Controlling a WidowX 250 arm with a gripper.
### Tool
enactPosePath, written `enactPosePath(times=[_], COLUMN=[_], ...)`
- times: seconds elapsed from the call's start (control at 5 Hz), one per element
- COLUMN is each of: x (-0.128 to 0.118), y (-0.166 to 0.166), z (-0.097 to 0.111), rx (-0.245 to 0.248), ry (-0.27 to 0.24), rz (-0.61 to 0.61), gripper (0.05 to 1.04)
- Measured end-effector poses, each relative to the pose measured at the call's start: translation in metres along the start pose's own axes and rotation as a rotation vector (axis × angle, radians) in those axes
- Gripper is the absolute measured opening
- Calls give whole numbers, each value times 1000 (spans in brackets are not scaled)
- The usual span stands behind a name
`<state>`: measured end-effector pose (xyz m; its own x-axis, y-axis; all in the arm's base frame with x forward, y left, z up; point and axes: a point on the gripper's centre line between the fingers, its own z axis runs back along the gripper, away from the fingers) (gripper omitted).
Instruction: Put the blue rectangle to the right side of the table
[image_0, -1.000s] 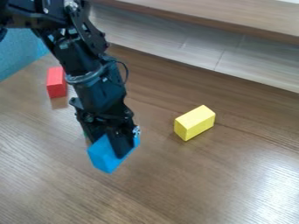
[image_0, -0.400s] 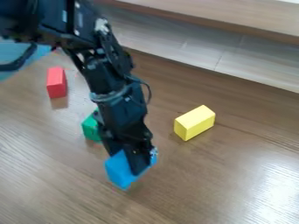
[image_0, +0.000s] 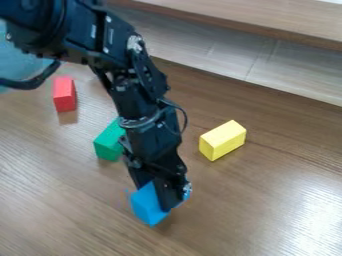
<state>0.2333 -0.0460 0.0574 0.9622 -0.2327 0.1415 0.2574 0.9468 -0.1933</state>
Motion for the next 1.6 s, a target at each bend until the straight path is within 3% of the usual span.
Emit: enactPosePath(times=[0.6, 0.8, 1.0, 1.2, 1.6], x=[-6, -7, -7, -8, -5], y=[8, 8, 7, 3, -4], z=[-17, -19, -21, -21, -6], rx=[46, 54, 54, 52, 21], ry=[50, 56, 63, 70, 46], rz=[8, 10, 8, -5, 0], gripper=[589, 700, 945, 1006, 1000])
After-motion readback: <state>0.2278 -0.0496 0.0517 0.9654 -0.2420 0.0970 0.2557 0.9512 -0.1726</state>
